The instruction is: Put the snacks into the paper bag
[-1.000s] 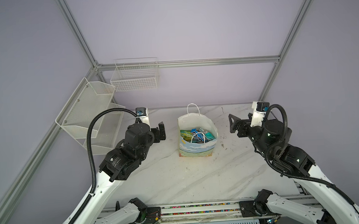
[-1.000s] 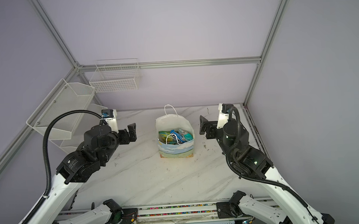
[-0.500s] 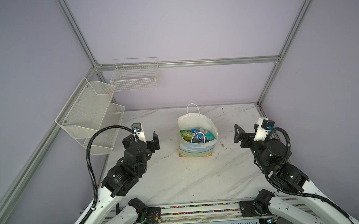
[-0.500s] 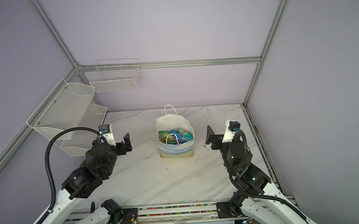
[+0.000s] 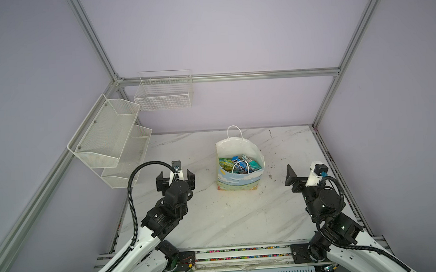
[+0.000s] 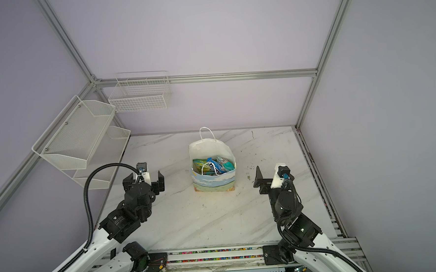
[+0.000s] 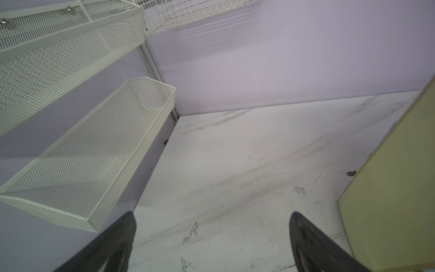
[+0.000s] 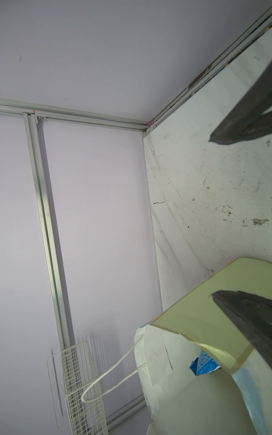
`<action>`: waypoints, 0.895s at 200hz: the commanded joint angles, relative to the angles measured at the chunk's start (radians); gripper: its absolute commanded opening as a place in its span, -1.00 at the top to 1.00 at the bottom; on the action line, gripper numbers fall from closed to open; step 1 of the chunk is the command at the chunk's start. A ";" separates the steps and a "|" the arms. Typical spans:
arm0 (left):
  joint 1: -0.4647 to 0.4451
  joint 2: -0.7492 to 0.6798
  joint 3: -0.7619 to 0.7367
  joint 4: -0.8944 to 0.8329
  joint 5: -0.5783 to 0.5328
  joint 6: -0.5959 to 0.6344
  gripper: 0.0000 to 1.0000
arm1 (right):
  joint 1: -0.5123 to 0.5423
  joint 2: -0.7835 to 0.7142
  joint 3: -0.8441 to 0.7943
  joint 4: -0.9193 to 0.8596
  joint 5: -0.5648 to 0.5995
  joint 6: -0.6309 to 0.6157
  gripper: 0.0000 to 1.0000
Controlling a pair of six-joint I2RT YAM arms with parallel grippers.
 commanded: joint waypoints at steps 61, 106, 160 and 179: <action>0.002 0.018 -0.212 0.298 -0.226 0.034 -1.00 | -0.005 0.027 -0.176 0.226 0.080 -0.076 -0.95; 0.005 0.083 -0.285 0.385 -0.271 0.012 -1.00 | -0.004 0.019 -0.262 0.301 0.088 -0.088 -0.95; 0.010 0.193 -0.310 0.371 -0.276 -0.094 -1.00 | -0.005 0.015 -0.308 0.353 0.122 -0.094 -0.95; 0.014 0.204 -0.336 0.355 -0.271 -0.141 -0.99 | -0.005 0.014 -0.310 0.358 0.157 -0.087 -0.95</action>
